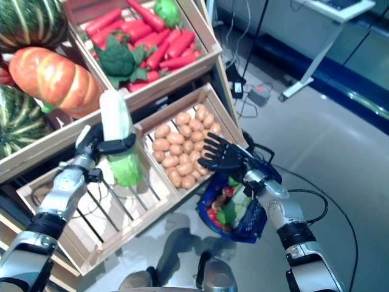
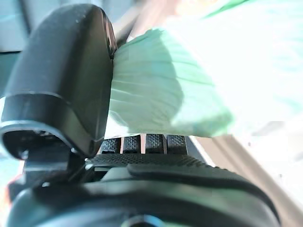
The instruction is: Put vegetables into the basket
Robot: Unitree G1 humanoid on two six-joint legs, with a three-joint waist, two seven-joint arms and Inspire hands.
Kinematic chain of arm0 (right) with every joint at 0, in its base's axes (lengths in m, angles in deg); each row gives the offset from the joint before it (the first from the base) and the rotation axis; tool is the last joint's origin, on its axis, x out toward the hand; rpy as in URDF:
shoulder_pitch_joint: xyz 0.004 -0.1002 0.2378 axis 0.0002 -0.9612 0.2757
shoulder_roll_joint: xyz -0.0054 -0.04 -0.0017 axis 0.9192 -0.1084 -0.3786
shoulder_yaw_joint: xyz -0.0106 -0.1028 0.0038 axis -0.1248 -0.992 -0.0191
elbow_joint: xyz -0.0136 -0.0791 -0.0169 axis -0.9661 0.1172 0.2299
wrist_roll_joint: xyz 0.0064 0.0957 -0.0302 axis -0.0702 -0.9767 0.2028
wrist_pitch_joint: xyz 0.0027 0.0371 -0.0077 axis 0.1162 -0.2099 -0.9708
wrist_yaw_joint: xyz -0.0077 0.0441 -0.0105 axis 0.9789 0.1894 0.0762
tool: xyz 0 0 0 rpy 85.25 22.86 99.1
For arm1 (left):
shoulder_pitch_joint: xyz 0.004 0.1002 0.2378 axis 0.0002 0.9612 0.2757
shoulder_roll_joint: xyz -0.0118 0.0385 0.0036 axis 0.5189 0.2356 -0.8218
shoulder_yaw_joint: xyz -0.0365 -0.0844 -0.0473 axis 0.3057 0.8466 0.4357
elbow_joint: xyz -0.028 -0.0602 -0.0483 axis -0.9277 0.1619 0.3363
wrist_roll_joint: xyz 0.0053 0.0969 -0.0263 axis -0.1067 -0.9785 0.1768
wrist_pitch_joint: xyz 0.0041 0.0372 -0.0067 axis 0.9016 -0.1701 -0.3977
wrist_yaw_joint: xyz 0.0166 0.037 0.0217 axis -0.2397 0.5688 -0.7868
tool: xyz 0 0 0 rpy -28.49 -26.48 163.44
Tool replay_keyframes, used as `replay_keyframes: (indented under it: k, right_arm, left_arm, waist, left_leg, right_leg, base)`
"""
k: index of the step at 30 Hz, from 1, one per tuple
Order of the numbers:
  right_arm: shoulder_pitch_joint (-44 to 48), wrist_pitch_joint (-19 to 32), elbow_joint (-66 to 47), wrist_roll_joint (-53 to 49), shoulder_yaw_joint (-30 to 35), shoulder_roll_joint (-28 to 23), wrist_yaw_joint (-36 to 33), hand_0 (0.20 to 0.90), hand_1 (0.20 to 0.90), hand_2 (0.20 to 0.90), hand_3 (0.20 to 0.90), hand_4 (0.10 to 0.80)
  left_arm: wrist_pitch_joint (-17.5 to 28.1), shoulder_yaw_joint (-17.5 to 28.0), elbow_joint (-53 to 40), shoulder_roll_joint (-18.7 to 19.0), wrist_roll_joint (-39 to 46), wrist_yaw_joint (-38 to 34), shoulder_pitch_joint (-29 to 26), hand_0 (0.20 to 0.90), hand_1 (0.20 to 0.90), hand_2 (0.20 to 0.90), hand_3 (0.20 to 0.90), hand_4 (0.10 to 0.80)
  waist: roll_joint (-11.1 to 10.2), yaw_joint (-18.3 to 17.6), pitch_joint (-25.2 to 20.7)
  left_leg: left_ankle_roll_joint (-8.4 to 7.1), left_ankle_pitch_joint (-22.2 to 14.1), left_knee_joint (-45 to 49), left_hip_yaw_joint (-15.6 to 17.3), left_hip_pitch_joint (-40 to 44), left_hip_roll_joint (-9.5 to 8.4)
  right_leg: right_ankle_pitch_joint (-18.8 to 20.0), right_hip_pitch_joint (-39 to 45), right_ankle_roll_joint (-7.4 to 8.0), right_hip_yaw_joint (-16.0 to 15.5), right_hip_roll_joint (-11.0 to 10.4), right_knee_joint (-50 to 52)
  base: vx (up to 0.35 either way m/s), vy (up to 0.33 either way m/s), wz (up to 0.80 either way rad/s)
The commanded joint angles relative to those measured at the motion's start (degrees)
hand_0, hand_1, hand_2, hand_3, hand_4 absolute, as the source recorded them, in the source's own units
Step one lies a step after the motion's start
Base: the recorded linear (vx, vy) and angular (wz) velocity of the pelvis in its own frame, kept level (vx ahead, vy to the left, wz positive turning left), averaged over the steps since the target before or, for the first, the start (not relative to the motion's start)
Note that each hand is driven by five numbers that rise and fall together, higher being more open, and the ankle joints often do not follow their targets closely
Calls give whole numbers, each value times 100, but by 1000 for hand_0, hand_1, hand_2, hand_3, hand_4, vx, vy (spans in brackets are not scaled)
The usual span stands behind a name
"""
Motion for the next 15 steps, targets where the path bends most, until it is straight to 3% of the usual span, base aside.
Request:
replay_keyframes:
  k: [1,5,10,15]
  right_arm:
    - [22,93,-239,18,-39,232,436,900,900,900,900,800]
    - [-36,15,-420,-177,-111,444,347,900,900,900,900,800]
    - [-143,-63,-823,-340,-209,893,276,900,900,900,900,800]
    - [-119,-210,-1039,-230,-340,1012,367,900,900,900,900,800]
  left_arm:
    - [538,440,-570,-25,1332,648,-110,300,300,300,300,400]
    - [485,456,-755,-313,1883,881,-61,300,300,300,300,400]
    - [433,321,-1035,-728,1988,857,21,300,300,300,300,400]
    - [354,176,-1162,-908,1933,867,16,300,300,300,300,400]
  waist:
    - [-107,13,-959]
    - [-94,-3,-1032]
    - [-88,-8,-1059]
    - [-108,-7,-1067]
  left_leg:
    - [315,272,-621,-4,-88,-490]
    - [305,379,-935,9,91,-516]
    - [335,381,-1087,9,218,-538]
    - [355,373,-1168,-4,319,-557]
  right_leg:
    - [184,759,3,35,-117,-1047]
    - [345,896,45,58,-86,-1351]
    - [361,970,46,87,-49,-1425]
    - [368,1050,49,115,-34,-1476]
  base:
    - [37,13,0]
    - [48,8,-7]
    - [18,-6,-2]
    - [10,-3,3]
